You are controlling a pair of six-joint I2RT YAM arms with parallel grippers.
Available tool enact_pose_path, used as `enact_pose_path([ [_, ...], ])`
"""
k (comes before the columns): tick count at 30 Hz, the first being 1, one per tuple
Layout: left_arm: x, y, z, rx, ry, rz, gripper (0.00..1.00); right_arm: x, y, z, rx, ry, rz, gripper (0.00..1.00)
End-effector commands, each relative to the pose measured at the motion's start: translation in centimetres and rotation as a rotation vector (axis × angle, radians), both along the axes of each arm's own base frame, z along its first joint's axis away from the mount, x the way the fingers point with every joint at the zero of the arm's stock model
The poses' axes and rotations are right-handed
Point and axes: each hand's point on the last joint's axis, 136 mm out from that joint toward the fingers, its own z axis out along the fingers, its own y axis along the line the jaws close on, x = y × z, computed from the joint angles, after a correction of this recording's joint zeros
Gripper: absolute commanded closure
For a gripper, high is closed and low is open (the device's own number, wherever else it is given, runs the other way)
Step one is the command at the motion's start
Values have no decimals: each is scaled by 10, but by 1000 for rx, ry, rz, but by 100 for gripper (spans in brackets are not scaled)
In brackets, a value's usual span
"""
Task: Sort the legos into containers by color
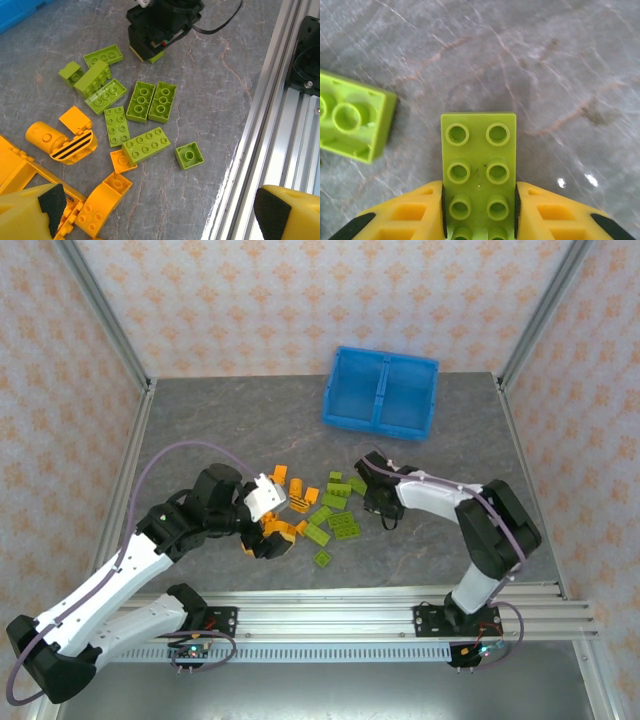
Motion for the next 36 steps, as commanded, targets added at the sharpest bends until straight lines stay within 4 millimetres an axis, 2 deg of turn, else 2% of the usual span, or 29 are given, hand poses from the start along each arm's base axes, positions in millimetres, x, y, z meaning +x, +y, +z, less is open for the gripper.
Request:
enact_pose_path([
  [1, -2, -4, 8, -26, -58, -42, 1, 7, -8, 54, 26, -150, -30, 66],
  [5, -10, -9, 12, -57, -66, -92, 1, 29, -23, 141, -23, -379, -27, 66],
  [7, -13, -10, 15, -78, -82, -112, 1, 49, -28, 180, -53, -458, -14, 65],
  [10, -9, -7, 19, -80, -120, -83, 0, 88, -35, 216, -77, -505, -13, 65],
  [13, 11, 9, 26, -73, -184, 79, 0, 136, -40, 233, -80, -528, -22, 65],
  [17, 28, 26, 38, -103, -270, 237, 0, 202, -52, 222, -80, -507, -72, 65],
  [21, 30, 37, 42, -90, -305, 284, 0, 255, -56, 184, -68, -396, -96, 65],
  [23, 31, 39, 45, -92, -319, 297, 0, 269, -57, 165, -75, -359, -105, 65],
  [28, 33, 44, 46, -86, -334, 322, 0, 289, -63, 117, -82, -286, -142, 64],
  [30, 32, 42, 44, -82, -333, 309, 0, 292, -61, 105, -70, -264, -135, 61],
  [32, 32, 41, 43, -81, -330, 303, 0, 292, -63, 101, -79, -248, -135, 57],
  [36, 33, 42, 42, -77, -330, 308, 0, 288, -65, 115, -80, -264, -134, 47],
])
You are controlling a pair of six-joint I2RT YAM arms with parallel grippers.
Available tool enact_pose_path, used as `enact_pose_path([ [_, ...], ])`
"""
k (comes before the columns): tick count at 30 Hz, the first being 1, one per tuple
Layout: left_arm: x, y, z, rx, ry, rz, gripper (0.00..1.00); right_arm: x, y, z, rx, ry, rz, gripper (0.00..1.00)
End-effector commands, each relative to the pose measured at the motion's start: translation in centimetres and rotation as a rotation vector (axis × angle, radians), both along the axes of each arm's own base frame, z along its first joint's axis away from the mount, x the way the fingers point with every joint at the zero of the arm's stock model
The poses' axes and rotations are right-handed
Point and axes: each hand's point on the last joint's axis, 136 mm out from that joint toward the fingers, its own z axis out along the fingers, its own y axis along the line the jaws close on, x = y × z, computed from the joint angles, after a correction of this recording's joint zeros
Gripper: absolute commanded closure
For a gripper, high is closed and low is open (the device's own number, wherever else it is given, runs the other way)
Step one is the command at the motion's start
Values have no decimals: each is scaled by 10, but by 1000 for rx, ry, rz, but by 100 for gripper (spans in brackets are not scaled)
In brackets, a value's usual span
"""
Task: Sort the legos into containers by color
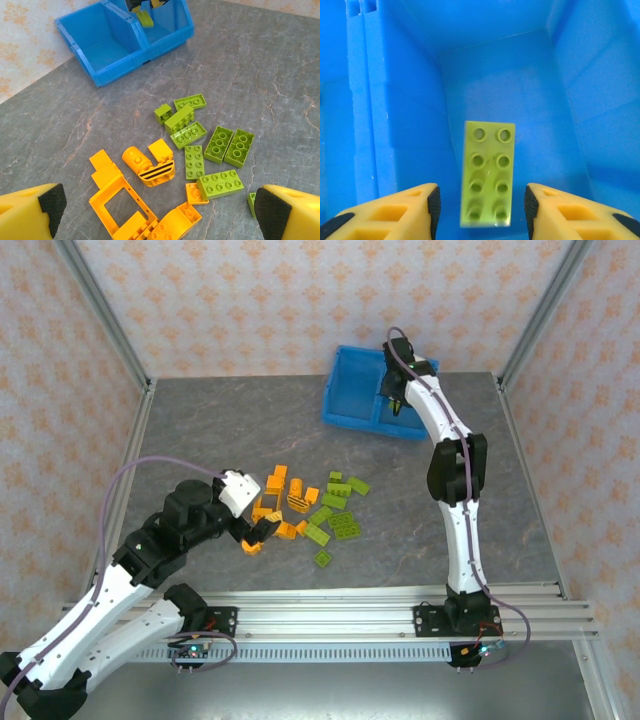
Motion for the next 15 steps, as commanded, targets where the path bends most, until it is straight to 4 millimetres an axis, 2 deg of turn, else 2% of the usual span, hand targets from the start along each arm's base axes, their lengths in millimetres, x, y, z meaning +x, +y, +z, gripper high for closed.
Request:
enact_pose_path([
  [1, 4, 1, 4, -8, -28, 23, 0, -12, -6, 13, -10, 20, -1, 44],
  [3, 5, 2, 4, -9, -31, 26, 0, -15, -7, 23, -11, 2, 4, 41],
  [8, 7, 4, 4, -5, -39, 40, 0, -31, -4, 54, 18, -20, 33, 42],
  [11, 8, 5, 2, 3, -41, 47, 0, -56, 1, 72, 69, -47, 56, 42],
  [15, 7, 6, 1, 19, -45, 45, 0, -105, 15, 84, 149, -114, 136, 40],
])
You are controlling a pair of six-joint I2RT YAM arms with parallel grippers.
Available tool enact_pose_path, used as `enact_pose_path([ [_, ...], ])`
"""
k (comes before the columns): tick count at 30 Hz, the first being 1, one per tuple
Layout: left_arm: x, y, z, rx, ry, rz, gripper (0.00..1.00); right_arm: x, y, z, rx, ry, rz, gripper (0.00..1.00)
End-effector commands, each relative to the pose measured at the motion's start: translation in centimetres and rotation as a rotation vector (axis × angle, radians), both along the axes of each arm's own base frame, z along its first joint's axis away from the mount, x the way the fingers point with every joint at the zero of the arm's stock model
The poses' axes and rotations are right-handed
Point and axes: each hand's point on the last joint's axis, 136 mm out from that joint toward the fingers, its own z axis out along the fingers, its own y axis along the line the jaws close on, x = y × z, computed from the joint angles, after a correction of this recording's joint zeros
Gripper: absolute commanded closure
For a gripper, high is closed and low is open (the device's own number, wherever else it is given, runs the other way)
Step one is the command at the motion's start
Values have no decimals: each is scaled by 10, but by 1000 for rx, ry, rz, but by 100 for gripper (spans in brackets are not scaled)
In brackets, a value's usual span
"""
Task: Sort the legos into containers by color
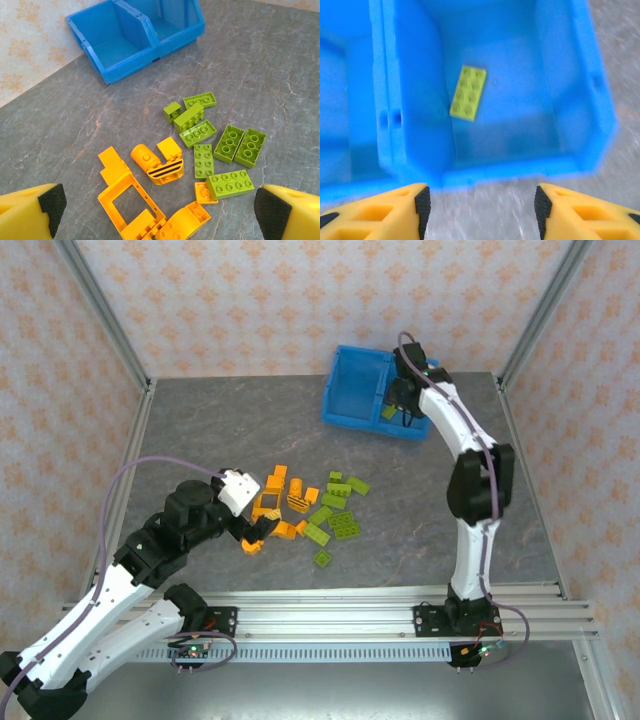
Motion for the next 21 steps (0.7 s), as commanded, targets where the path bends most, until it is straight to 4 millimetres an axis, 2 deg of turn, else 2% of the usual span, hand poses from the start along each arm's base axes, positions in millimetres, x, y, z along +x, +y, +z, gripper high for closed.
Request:
enact_pose_path([
  [1, 2, 1, 2, 9, -31, 3, 0, -35, 21, 38, 91, -124, 99, 40],
  [5, -5, -5, -2, 27, -22, -54, 0, -102, 42, 19, 22, -112, 277, 38],
  [9, -13, -15, -7, 47, 6, -144, 0, -161, 55, -21, -49, -12, 463, 35],
  [12, -15, -20, -8, 51, 22, -180, 0, -187, 63, -46, -76, 48, 587, 33],
  [15, -18, -24, -9, 49, 22, -211, 0, -194, 70, -61, -126, 107, 676, 31],
  [21, -17, -21, -10, 59, 22, -202, 0, -176, 88, -85, -223, 164, 789, 28],
])
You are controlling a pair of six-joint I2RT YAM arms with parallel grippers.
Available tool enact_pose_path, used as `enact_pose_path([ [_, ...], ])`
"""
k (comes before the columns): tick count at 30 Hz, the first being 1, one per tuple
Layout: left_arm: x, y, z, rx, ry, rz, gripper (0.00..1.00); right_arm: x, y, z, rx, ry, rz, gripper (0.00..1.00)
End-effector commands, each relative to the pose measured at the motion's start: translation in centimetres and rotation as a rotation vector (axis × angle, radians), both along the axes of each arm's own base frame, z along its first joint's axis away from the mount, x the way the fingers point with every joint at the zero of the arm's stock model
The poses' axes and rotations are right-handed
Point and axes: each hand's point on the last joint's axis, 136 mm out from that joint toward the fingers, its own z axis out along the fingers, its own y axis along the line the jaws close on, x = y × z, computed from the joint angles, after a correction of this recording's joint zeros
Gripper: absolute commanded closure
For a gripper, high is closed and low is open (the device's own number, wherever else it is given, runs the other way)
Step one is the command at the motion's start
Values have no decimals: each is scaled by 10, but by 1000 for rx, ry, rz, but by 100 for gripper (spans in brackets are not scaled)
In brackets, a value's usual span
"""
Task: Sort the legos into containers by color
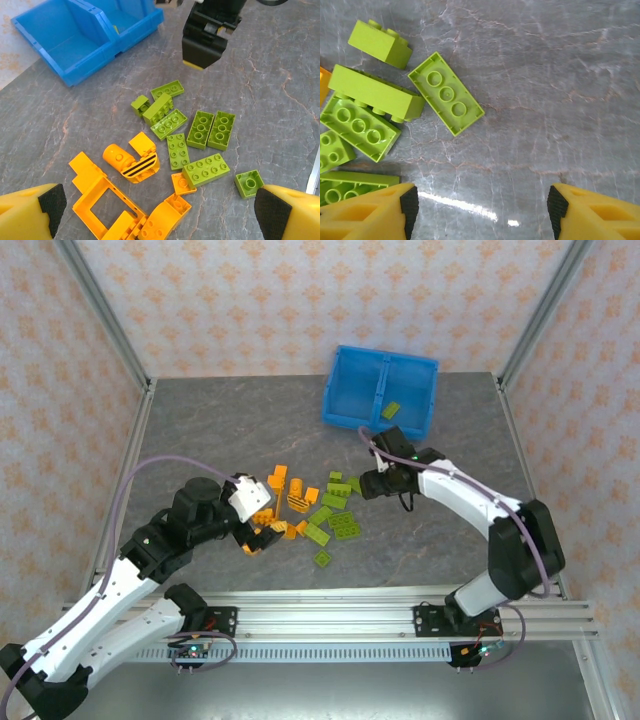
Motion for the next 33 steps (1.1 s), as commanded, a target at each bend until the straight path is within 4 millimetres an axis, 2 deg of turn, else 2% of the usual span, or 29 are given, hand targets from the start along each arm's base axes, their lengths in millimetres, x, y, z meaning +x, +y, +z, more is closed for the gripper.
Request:
enact_pose_path([
  [1, -4, 0, 5, 6, -15, -21, 0, 15, 13, -3, -68, -13, 121, 27],
  [5, -6, 1, 5, 3, -14, -21, 0, 27, 21, -21, -118, 47, 177, 27],
  [9, -6, 1, 6, 4, -16, -21, 0, 29, 30, -43, -137, 147, 222, 27],
  [13, -6, 2, 5, 4, -13, -22, 0, 31, 36, -56, -124, 172, 229, 27],
  [20, -6, 2, 5, 7, -14, -19, 0, 21, 28, -80, -174, 264, 221, 34],
  [24, -5, 3, 5, 11, -15, -13, 0, 20, 21, -87, -203, 272, 179, 37],
  [27, -5, 3, 4, 13, -14, -11, 0, 17, 17, -88, -209, 273, 155, 44],
  [33, -5, 2, 4, 11, -12, -15, 0, 17, 1, -78, -245, 203, 88, 48],
])
